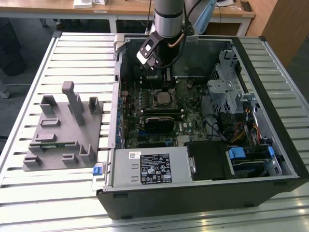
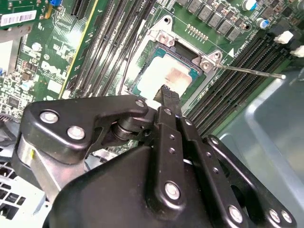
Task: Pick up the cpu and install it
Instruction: 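Close the cpu cover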
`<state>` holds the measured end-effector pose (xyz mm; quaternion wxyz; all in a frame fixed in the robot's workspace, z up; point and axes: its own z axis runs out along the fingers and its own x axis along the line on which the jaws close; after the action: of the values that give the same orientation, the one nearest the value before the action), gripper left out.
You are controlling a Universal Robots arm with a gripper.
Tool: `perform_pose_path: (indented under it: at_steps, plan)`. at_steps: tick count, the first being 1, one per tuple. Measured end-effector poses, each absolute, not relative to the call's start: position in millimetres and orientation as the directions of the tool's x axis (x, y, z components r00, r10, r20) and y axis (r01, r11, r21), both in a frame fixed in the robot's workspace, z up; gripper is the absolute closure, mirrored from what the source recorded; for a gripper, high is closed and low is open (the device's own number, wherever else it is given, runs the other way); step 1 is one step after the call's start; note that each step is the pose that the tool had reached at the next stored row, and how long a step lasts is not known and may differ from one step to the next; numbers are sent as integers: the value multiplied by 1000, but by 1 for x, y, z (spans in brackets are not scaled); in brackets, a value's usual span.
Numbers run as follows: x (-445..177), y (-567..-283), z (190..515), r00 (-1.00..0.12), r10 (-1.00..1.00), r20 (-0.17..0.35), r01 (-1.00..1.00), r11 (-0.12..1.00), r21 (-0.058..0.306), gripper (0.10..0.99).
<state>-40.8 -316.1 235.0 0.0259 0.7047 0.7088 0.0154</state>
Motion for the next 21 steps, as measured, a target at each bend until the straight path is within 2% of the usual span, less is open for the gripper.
perform_pose_path:
  at_steps: [14, 21]
  plan:
    - [-41, -316, 262, -5, 1000, -14, 998, 6, 58, 980]
    - [-41, -332, 263, -4, 1000, -12, 998, 5, 58, 980]
